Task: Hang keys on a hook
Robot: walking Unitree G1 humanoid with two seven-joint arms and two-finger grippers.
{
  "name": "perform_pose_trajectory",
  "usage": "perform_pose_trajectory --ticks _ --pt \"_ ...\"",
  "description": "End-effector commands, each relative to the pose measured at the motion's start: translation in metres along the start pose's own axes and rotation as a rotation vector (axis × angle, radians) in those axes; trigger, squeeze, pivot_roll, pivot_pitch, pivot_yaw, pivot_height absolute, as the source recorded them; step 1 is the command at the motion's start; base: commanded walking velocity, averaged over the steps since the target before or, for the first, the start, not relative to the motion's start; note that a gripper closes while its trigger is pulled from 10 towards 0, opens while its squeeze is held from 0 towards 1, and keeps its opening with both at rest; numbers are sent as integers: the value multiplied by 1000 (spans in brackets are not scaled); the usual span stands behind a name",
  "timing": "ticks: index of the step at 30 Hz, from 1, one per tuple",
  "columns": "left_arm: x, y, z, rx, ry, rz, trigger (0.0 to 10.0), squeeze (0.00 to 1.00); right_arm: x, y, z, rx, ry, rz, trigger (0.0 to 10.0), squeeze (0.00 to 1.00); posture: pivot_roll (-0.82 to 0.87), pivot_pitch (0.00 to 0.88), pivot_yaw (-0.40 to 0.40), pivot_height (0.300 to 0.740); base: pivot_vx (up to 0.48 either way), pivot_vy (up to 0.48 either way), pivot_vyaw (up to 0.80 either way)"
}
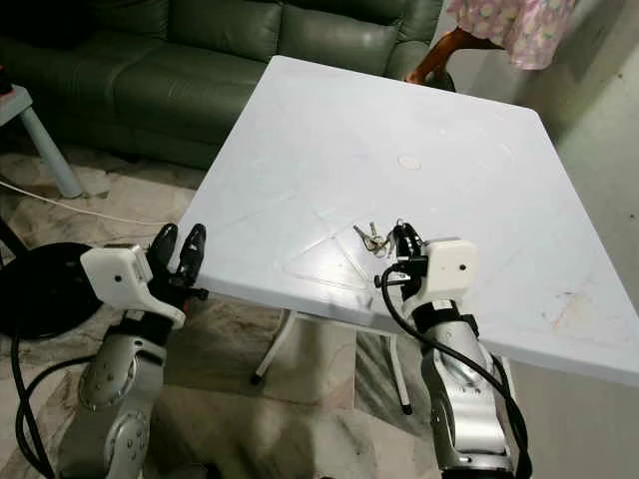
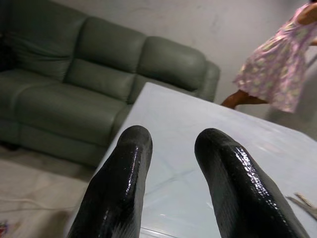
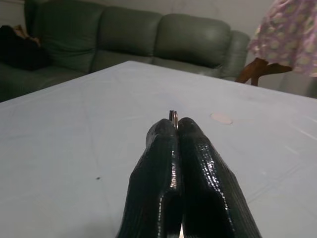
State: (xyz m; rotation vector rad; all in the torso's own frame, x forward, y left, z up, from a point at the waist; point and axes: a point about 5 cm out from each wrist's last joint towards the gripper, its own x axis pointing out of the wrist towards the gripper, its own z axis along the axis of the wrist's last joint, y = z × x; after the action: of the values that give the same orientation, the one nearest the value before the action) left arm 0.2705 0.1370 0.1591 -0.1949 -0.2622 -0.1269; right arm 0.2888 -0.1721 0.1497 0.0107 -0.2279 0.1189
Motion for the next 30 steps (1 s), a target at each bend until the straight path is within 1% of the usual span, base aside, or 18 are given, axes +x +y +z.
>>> perform_pose_trajectory --ticks 1,3,6,7,8,11,13,19,20,21,23,26,29,30 --pt "2 7 -6 2 44 41 10000 0 1 -9 8 -16 -31 -46 10000 0 126 66 -119 736 0 0 0" --pt "5 16 -10 15 77 76 10000 0 3 -13 6 -18 -20 -77 10000 0 118 52 -104 736 0 0 0" --pt "9 26 -21 77 149 82 10000 0 4 -17 4 -16 -10 -114 10000 0 108 42 -95 736 0 0 0" --pt "14 28 -27 91 175 71 10000 0 5 -18 2 -21 1 -130 10000 0 101 34 -93 736 0 0 0" --pt "14 28 -27 91 175 71 10000 0 5 -18 2 -21 1 -130 10000 0 101 34 -93 736 0 0 0" --pt "28 25 -29 116 181 41 10000 0 7 -18 0 -22 4 -129 10000 0 89 15 -77 736 0 0 0" --pt "28 25 -29 116 181 41 10000 0 7 -18 0 -22 4 -129 10000 0 89 15 -77 736 0 0 0" --pt "37 18 -25 87 174 40 10000 0 5 -22 -3 -28 17 -155 10000 0 89 0 -53 736 0 0 0" --pt "39 16 -24 83 168 32 10000 0 3 -23 -5 -33 27 -164 10000 0 90 0 -33 736 0 0 0" --pt "39 16 -24 83 168 32 10000 0 3 -23 -5 -33 27 -164 10000 0 90 0 -33 736 0 0 0" --pt "40 12 -18 133 142 -74 10000 0 0 -17 -14 -91 76 -158 10000 0 86 0 -27 736 0 0 -434" --pt "42 15 -19 122 154 -63 10000 0 0 -14 -16 -80 86 -155 10000 0 87 0 -30 736 0 0 -577" --pt "49 19 -19 142 138 -70 10000 0 3 -12 -17 -76 85 -140 10000 0 91 0 -23 736 0 0 -656" --pt "49 19 -18 134 137 -73 10000 0 4 -11 -17 -80 84 -131 10000 0 93 0 -19 736 0 0 -669"
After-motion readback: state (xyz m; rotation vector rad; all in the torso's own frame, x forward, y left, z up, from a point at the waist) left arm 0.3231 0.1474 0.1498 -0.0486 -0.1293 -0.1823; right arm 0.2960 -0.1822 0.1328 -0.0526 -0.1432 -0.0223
